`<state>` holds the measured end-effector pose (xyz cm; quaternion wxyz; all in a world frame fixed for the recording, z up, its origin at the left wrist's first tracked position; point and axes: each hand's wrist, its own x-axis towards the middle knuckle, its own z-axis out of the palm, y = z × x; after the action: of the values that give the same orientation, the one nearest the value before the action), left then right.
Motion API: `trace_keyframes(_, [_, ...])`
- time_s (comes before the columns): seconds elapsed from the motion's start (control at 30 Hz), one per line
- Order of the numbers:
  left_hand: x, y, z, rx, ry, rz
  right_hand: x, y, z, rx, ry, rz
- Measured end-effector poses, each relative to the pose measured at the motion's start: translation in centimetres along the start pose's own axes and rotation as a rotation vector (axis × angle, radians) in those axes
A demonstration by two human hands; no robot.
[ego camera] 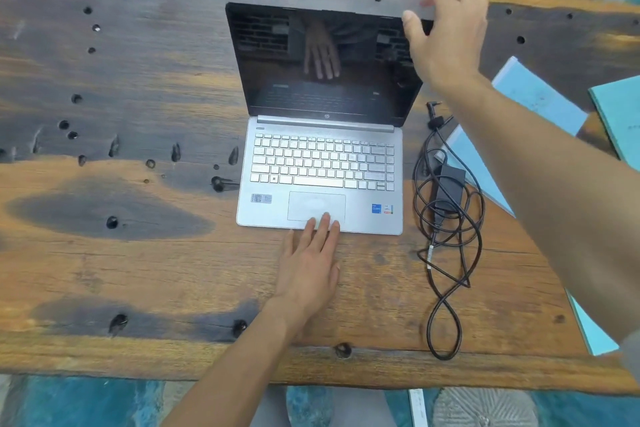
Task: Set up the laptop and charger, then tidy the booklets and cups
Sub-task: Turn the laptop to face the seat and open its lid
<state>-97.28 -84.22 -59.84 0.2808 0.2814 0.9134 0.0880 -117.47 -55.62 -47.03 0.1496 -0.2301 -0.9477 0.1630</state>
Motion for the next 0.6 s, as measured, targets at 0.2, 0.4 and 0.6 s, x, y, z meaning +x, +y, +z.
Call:
trace_keyframes(0.2, [0.5,0.5,-0.5,0.101,-0.079,0.016,-2.1,-0.7,0.0,-0.088,-0.089,-0.212])
trace_keyframes(0.4, [0.5,0.6,-1.0,0.109,-0.112,0.014,-1.6,-1.1,-0.6,-0.226,-0.242,-0.267])
trace_keyframes(0.6, [0.9,0.9,-1.4,0.126,-0.124,0.017,-1.8,-1.7,-0.9,-0.249,-0.262,-0.227])
